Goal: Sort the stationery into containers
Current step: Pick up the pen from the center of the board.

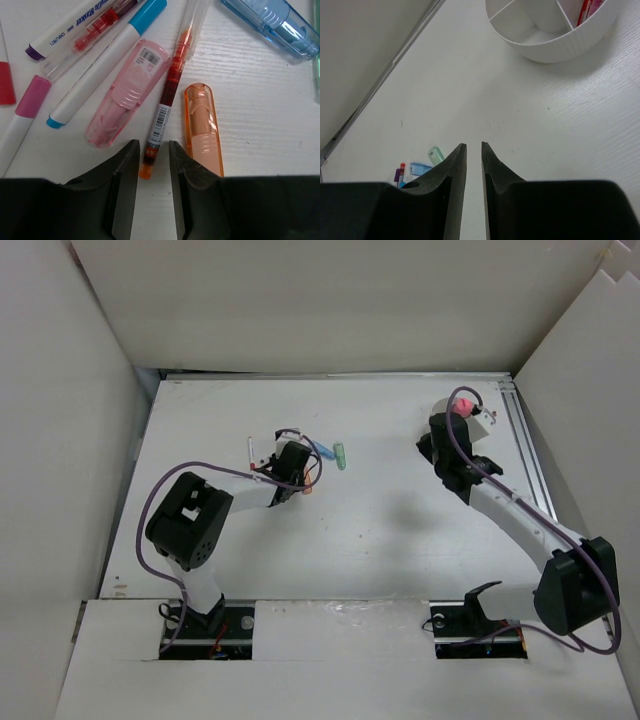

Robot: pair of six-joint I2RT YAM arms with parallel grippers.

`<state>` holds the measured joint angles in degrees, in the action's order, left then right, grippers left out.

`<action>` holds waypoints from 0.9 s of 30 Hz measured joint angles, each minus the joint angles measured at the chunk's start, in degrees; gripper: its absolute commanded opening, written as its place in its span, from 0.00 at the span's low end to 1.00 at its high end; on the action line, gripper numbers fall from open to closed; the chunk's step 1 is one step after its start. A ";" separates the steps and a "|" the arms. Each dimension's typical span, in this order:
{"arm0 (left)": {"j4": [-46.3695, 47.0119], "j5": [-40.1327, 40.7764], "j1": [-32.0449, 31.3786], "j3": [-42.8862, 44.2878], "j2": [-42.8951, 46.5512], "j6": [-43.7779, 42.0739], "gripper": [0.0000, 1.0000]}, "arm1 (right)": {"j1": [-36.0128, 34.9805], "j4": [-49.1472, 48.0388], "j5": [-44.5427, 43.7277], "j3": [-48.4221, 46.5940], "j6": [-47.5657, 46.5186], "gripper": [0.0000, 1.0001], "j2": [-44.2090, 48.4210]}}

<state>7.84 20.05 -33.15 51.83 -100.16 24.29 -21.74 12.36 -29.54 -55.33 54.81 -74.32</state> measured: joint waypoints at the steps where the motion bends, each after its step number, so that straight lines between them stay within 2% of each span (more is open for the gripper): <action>1: 0.04 0.11 0.00 0.22 -0.22 0.00 0.22 | -0.13 -0.04 0.00 0.00 0.00 0.24 0.00; 6: 0.00 -0.04 0.00 0.39 -0.33 0.00 0.01 | -0.48 -0.02 0.02 0.00 0.00 0.24 0.00; 7: 0.00 -0.09 0.00 0.39 -0.33 0.00 0.00 | -0.57 -0.02 0.02 0.00 0.00 0.24 0.00; 9: 0.02 -0.17 0.00 0.37 -0.26 -0.02 0.00 | -0.74 -0.04 0.02 0.00 0.00 0.28 0.00; 13: -0.42 -2.43 0.02 -0.87 1.62 0.22 0.00 | -1.09 -0.02 1.40 0.00 -0.52 0.48 0.02; 16: -0.87 -4.70 -0.26 -3.34 6.56 0.35 0.00 | -1.88 0.00 4.96 -0.22 -1.31 0.57 0.04; 21: 0.55 -11.34 -2.12 -4.74 16.83 0.31 0.00 | -6.47 -0.15 13.33 -2.36 -2.23 0.66 0.04; 27: 7.93 -24.11 -2.84 -7.91 24.94 0.35 0.00 | -9.90 -2.62 23.82 -3.45 -3.98 0.77 -0.02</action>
<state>15.77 -4.05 -35.99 43.92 -75.22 24.64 -31.64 9.74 -5.72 -58.78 50.83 -74.35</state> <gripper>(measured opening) 0.047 0.742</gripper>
